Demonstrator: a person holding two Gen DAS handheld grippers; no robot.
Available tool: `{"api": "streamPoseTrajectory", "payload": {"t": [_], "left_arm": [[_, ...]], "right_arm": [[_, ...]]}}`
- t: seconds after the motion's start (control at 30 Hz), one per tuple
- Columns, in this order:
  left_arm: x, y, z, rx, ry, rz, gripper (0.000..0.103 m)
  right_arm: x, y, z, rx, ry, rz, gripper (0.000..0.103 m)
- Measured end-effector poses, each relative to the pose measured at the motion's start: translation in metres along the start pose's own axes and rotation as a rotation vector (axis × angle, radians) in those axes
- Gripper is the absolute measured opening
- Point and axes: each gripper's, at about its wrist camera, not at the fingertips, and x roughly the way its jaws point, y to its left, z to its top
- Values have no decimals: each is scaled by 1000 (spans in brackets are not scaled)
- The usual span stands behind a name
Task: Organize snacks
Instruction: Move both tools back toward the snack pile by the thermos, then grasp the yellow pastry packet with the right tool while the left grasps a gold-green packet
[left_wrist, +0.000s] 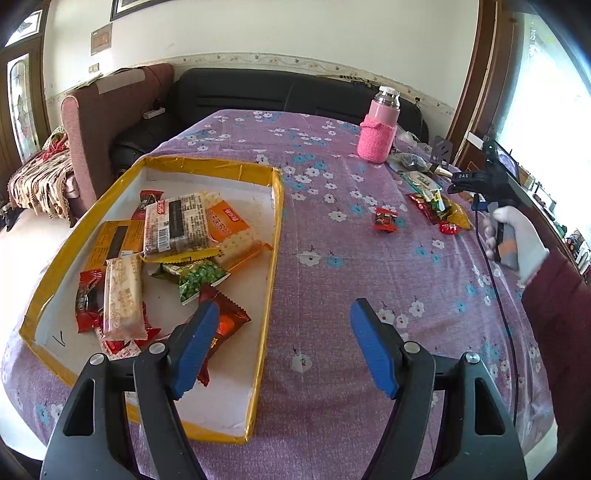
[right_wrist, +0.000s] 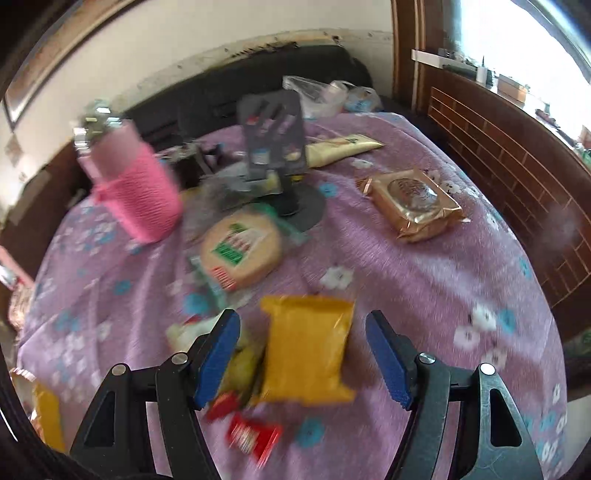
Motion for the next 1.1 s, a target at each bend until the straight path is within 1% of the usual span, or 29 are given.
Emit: {"api": "streamPoseTrajectory", "payload": {"t": [0.07,0.1,0.13,0.17,0.23,0.3,0.33,0.4,0.43,0.5,0.57,0.6,0.67,0.8,0.87,0.9,0.93,0.97,1.1], "left_arm": [[4,2,0,-4,9,6,74],[7,2,0,-8,15,6,74],[9,3,0,-14,20,5,74],[10,3,0,-18,22,5,74],[12,3,0,-19,24,7,74],[12,1,-1,-19,29,3,74],[10,0,-2,-20,27,-4,74],[7,-2,-3,-13,24,-6,74],[5,-3,-4,-9,21,-4,73],[3,-4,-6,-7,21,-2,73],[-1,-5,-8,-6,19,-8,73],[-3,-6,-9,-6,17,-10,73],[-6,-10,-10,-3,17,-21,74],[-11,-18,-11,11,11,-34,74],[-11,-21,-11,20,12,-36,73],[-11,-23,-12,22,13,-34,73],[-12,-25,-12,25,15,-32,73],[-12,-26,-12,27,17,-32,73],[-14,-28,-13,27,16,-22,73]], "right_arm": [[18,-1,6,2,31,-10,72],[28,1,6,-4,62,-12,70],[35,2,4,-7,83,-3,63],[40,5,-1,-12,109,21,60],[35,11,-11,-29,92,65,56],[27,25,-25,-88,124,135,53],[25,34,-34,-127,159,160,52],[13,50,-51,-209,176,189,51],[6,59,-62,-250,205,231,52],[-13,74,-89,-330,259,345,52],[-31,81,-106,-346,278,427,53],[-38,79,-111,-334,269,447,54],[-53,73,-121,-295,230,452,56],[-67,67,-132,-292,168,417,59],[-69,63,-138,-276,159,425,63],[-72,62,-141,-274,153,426,68],[-70,63,-138,-277,143,417,71],[-67,66,-140,-286,128,397,71],[-48,77,-139,-300,119,351,71]]}}
